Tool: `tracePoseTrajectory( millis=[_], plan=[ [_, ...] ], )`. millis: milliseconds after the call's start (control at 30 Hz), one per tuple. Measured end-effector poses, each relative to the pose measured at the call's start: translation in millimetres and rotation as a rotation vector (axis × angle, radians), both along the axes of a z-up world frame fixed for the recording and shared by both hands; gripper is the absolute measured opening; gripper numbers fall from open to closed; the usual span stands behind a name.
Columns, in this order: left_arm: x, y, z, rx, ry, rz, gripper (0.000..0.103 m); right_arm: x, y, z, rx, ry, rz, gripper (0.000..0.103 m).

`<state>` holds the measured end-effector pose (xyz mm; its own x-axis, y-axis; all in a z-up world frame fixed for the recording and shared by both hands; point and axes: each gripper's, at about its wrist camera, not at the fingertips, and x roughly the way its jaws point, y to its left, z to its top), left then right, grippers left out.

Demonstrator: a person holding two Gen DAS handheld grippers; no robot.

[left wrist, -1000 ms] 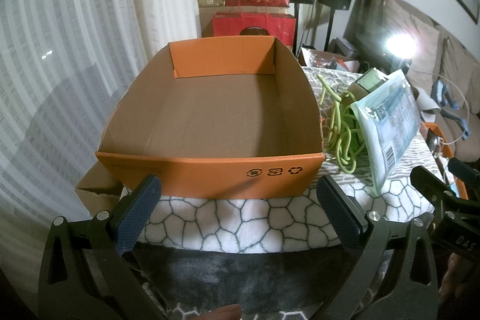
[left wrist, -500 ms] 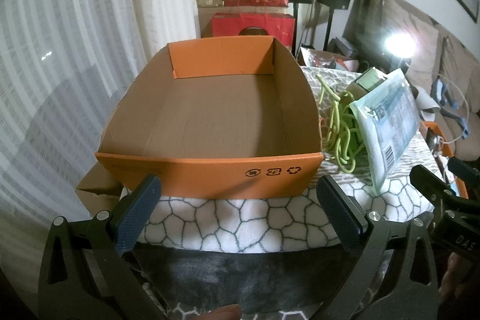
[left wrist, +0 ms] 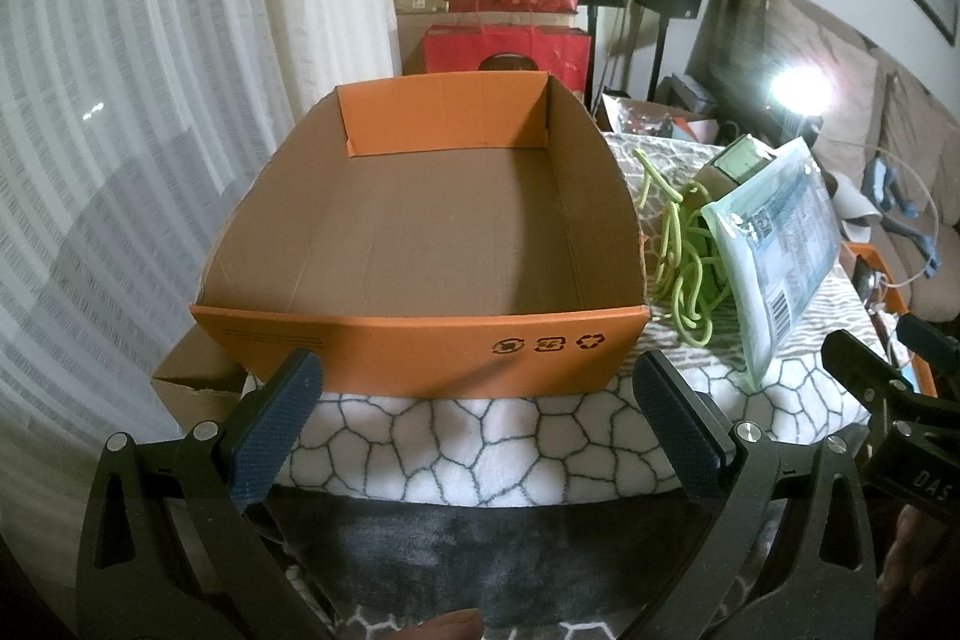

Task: Organize objects
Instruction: 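Move the left gripper to the cardboard box wall and the right toward the mask bag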

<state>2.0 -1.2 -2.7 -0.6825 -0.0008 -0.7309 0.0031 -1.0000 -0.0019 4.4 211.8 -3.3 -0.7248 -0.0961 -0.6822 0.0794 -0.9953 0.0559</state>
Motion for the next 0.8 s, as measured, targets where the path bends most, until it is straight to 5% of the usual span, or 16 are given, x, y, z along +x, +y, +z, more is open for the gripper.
tracePoseTrajectory(
  millis=[800],
  plan=[
    [-48,-71,0,-0.015,0.027,0.115,0.103,-33,29,-1,0.015,0.004,-0.065,0.103]
  ],
)
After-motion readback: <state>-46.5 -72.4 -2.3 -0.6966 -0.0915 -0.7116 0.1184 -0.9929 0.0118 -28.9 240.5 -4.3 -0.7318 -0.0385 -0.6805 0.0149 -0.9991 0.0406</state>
